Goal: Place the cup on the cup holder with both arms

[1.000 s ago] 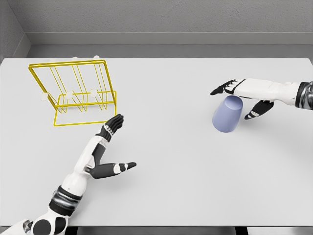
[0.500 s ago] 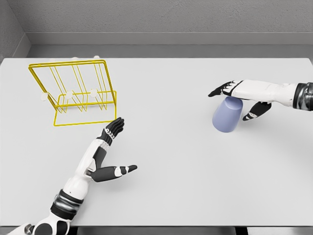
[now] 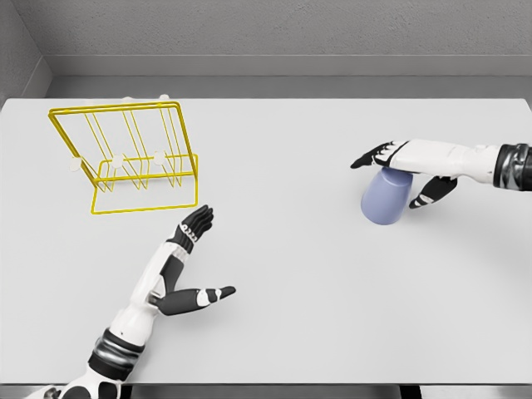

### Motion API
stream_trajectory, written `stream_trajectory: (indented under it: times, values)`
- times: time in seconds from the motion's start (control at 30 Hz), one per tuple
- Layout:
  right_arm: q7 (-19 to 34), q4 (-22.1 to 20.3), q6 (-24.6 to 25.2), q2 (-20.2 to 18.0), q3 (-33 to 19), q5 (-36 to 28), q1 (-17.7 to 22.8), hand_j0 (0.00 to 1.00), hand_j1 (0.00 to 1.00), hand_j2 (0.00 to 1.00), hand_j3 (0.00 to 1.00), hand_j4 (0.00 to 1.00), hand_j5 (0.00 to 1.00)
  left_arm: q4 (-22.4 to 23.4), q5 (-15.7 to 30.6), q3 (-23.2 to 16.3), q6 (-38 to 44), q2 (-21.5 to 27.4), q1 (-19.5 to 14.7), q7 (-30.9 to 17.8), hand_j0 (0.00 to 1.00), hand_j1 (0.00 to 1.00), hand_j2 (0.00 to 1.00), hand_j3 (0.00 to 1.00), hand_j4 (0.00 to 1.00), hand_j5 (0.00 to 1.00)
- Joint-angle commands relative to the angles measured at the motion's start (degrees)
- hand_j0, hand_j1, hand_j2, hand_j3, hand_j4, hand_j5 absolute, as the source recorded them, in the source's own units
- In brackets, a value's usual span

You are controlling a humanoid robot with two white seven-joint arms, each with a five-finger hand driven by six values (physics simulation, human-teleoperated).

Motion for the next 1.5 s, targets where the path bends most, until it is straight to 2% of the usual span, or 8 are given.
stream_trajectory:
  times: [0.0,0.1,0.27,0.37,0.47,0.67,1.17,1.47]
  values:
    - [0.0,0.0,0.1,-0.1,0.0,-0.4,0.0,1.00,1.00,1.00,1.00,1.00,1.00,0.0,-0.2,-0.6,0.2,0.2,0.1,0.0,1.00,1.00,1.00,1.00,1.00,1.00]
    - [0.1,0.1,0.1,0.0,0.0,-0.4,0.0,0.98,0.98,0.98,0.98,0.98,0.98,0.0,-0.2,-0.7,0.4,0.2,0.0,0.0,1.00,1.00,1.00,1.00,1.00,1.00]
    - [0.8,0.2,0.1,0.0,0.0,0.3,-0.1,0.86,0.86,0.86,0.86,0.86,0.86,0.0,-0.4,-0.7,1.5,0.1,-0.2,-0.1,1.00,1.00,1.00,1.00,1.00,1.00]
    - [0.9,0.2,0.1,0.0,0.0,0.4,-0.2,0.83,0.83,0.83,0.83,0.83,0.83,0.0,-0.4,-0.7,1.5,0.1,-0.1,-0.1,1.00,1.00,1.00,1.00,1.00,1.00]
    - [1.5,0.2,0.1,0.0,0.0,0.4,-0.2,0.72,0.72,0.72,0.72,0.72,0.72,0.0,-0.4,-0.7,1.5,0.0,0.1,0.0,1.00,1.00,1.00,1.00,1.00,1.00]
    - [1.6,0.0,0.1,0.0,-0.1,0.5,-0.2,0.71,0.71,0.71,0.71,0.71,0.71,0.0,-0.4,-0.6,1.5,0.3,0.1,0.1,1.00,1.00,1.00,1.00,1.00,1.00]
    - [1.8,0.1,0.1,1.0,-0.1,1.2,-0.3,0.55,0.55,0.55,0.55,0.55,0.55,0.0,-0.4,-0.1,1.4,0.1,0.5,0.1,1.00,1.00,1.00,1.00,1.00,1.00]
    - [1.8,0.0,0.1,1.4,-0.1,1.5,-0.1,0.55,0.55,0.55,0.55,0.55,0.55,0.0,-0.4,0.1,1.4,0.7,0.5,0.1,1.00,1.00,1.00,1.00,1.00,1.00]
